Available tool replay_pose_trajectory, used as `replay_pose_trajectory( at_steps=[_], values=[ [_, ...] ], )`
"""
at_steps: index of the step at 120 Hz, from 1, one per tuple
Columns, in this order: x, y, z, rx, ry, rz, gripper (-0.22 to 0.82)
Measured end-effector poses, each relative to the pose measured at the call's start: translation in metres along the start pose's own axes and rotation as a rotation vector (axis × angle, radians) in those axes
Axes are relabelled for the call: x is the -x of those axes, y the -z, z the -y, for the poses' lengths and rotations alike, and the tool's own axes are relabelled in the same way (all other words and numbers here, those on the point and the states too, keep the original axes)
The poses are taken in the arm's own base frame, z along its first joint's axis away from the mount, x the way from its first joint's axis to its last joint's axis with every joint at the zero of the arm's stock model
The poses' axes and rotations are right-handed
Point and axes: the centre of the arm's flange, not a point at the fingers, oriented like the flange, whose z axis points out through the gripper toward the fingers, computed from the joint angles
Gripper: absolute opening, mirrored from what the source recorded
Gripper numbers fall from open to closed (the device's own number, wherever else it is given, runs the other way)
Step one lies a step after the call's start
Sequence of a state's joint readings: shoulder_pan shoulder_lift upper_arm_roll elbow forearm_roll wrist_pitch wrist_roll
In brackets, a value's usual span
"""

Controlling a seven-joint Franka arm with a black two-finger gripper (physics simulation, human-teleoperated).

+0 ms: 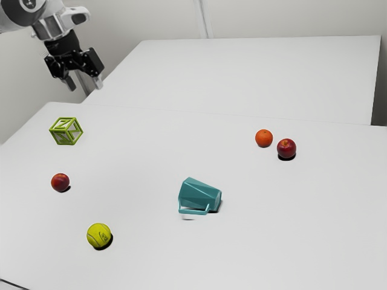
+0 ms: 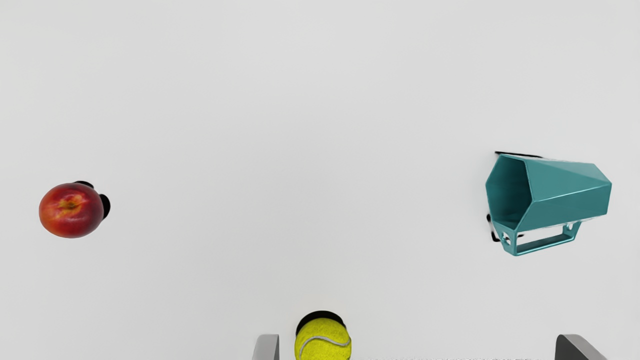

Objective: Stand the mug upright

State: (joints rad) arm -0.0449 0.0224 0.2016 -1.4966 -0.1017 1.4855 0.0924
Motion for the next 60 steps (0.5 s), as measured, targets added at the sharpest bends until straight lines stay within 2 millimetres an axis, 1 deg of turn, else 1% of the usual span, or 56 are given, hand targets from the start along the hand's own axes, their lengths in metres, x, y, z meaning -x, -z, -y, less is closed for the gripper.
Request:
replay_pose_trajectory(
  at_steps=[13, 27, 41, 51, 60],
  values=[
    [-0.007, -0.037, -0.008, 0.116, 0.004, 0.015, 0.6],
    [-0.009, -0.093, -0.015, 0.274, 0.022, 0.044, 0.6],
    [-0.009, -0.144, -0.018, 0.432, 0.04, 0.051, 0.6],
    [-0.013, -0.172, -0.012, 0.526, 0.055, 0.035, 0.6],
    [-0.011, -0.196, 0.004, 0.592, 0.079, 0.016, 0.6]
  ],
)
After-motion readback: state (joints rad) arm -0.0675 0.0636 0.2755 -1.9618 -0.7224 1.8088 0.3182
